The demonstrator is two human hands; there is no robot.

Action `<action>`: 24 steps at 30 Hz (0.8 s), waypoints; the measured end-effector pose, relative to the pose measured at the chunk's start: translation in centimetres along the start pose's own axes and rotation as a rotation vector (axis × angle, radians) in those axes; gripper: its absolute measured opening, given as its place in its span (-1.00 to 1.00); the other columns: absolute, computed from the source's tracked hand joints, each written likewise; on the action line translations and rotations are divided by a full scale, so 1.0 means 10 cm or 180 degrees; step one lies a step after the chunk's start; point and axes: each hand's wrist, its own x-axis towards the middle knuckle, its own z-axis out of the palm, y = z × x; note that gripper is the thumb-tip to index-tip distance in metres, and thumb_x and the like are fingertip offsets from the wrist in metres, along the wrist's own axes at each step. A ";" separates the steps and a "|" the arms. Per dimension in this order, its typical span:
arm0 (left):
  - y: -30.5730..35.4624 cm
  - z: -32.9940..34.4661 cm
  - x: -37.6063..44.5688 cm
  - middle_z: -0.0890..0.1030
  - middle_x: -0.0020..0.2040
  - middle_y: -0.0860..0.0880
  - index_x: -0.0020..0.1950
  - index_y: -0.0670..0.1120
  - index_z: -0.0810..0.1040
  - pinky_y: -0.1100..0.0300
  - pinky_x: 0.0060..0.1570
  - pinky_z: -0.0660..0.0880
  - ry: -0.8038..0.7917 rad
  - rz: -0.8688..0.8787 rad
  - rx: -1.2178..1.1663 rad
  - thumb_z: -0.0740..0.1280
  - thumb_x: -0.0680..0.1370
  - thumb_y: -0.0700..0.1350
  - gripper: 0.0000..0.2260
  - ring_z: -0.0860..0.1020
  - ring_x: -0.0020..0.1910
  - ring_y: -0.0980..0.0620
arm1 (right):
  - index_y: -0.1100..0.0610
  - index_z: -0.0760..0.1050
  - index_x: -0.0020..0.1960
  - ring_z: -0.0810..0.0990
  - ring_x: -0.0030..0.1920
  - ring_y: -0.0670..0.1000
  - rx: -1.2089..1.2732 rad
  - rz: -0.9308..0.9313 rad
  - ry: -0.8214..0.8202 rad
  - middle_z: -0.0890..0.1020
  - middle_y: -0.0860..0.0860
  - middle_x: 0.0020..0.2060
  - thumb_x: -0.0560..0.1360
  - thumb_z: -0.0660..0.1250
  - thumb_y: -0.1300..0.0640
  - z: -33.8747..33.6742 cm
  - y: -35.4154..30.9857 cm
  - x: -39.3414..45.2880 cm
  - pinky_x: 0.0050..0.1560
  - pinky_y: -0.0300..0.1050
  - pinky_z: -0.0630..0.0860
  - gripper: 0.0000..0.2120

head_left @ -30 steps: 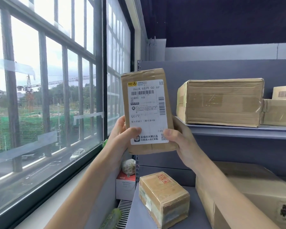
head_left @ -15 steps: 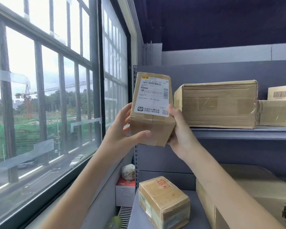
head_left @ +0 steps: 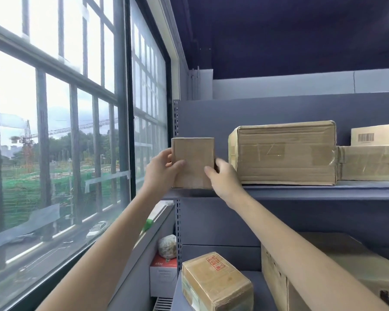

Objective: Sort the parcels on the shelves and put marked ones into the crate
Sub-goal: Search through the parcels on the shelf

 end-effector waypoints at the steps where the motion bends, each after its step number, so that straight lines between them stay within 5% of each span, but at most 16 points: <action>1: -0.04 0.02 0.03 0.60 0.04 -0.02 0.23 -0.06 0.49 0.08 0.03 0.54 -0.0068 -0.0035 0.0044 0.32 0.51 -0.22 -0.70 0.59 -0.01 -0.03 | 0.17 0.48 0.12 0.54 0.01 0.09 -0.0152 0.0051 0.0006 0.61 0.08 0.01 0.55 0.17 0.16 0.01 0.03 0.05 0.05 -0.03 0.46 -0.80; 5: -0.18 0.04 0.18 0.61 0.03 -0.06 0.25 -0.08 0.47 0.15 -0.12 0.53 -0.0096 -0.0202 0.0162 0.31 0.52 -0.21 -0.70 0.58 -0.11 0.00 | 0.23 0.46 0.14 0.53 0.05 0.13 -0.0482 0.0124 -0.0082 0.59 0.15 0.07 0.52 0.20 0.19 0.07 0.08 0.24 0.02 -0.05 0.46 -0.77; 15: -0.39 0.09 0.54 0.60 0.12 -0.20 0.26 -0.14 0.44 -0.12 0.13 0.51 -0.0290 -0.0632 0.0019 0.34 0.48 -0.28 -0.65 0.58 0.08 -0.16 | 0.30 0.43 0.09 0.47 -0.10 0.14 -0.1098 0.0600 -0.0241 0.55 0.20 0.03 0.53 0.20 0.21 0.21 0.12 0.62 -0.18 -0.14 0.34 -0.80; 20: -0.44 0.08 0.52 0.50 0.29 -0.15 0.37 -0.14 0.33 0.06 0.26 0.39 -0.0269 -0.0480 0.0425 0.35 0.49 -0.17 -0.54 0.48 0.23 -0.10 | 0.29 0.46 -0.03 0.45 -0.17 0.12 -0.0988 0.0612 -0.0136 0.52 0.15 -0.13 0.48 0.22 0.24 0.20 0.08 0.57 -0.26 -0.16 0.34 -0.87; 24: -0.30 0.03 0.39 0.36 0.40 -0.07 0.43 -0.11 0.24 0.12 0.31 0.21 0.0356 0.0273 0.0703 0.34 0.49 -0.17 -0.46 0.29 0.39 -0.04 | 0.31 0.44 -0.13 0.51 -0.06 0.25 -0.0750 0.0163 0.0081 0.57 0.21 -0.15 0.42 0.25 0.27 -0.04 -0.05 0.32 0.05 -0.05 0.48 -0.91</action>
